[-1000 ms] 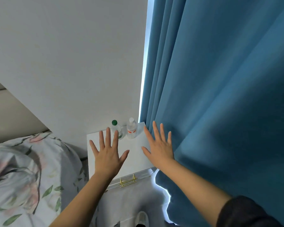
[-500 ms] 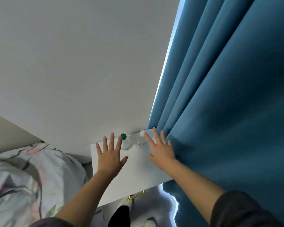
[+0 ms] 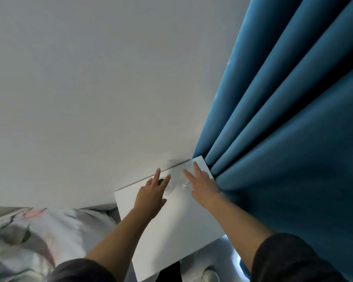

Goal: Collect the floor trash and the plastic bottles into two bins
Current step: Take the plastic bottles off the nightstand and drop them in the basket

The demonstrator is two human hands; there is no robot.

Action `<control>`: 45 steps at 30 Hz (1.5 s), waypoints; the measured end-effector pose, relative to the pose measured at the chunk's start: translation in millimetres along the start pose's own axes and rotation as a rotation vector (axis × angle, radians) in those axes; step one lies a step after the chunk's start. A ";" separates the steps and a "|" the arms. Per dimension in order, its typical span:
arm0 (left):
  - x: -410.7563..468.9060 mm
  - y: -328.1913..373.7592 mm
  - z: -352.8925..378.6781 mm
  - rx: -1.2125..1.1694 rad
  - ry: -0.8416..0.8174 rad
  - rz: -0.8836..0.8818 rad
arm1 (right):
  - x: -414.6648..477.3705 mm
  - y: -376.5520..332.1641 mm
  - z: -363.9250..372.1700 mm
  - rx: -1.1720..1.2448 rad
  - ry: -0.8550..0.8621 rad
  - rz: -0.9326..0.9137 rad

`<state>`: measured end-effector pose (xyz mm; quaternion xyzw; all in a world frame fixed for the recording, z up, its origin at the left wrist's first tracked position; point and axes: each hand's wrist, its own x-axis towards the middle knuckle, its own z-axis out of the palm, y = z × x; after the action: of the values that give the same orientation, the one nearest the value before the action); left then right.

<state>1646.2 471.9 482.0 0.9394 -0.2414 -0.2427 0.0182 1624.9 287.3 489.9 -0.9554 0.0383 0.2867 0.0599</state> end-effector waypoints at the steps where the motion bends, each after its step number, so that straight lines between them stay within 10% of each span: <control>1: 2.8 0.4 1.9 0.003 -0.012 0.008 | 2.5 -0.5 1.4 0.017 -0.004 0.006; 21: -38.5 10.7 -36.3 -0.265 0.070 0.049 | -65.0 6.7 -12.8 0.315 0.206 0.065; 45: -121.2 172.4 -113.9 -0.218 0.092 0.738 | -303.5 42.5 -11.8 0.633 0.525 0.532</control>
<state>1529.7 366.3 662.7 0.7918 -0.5350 -0.2016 0.2150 1374.0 255.4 663.3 -0.8874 0.3801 0.0158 0.2603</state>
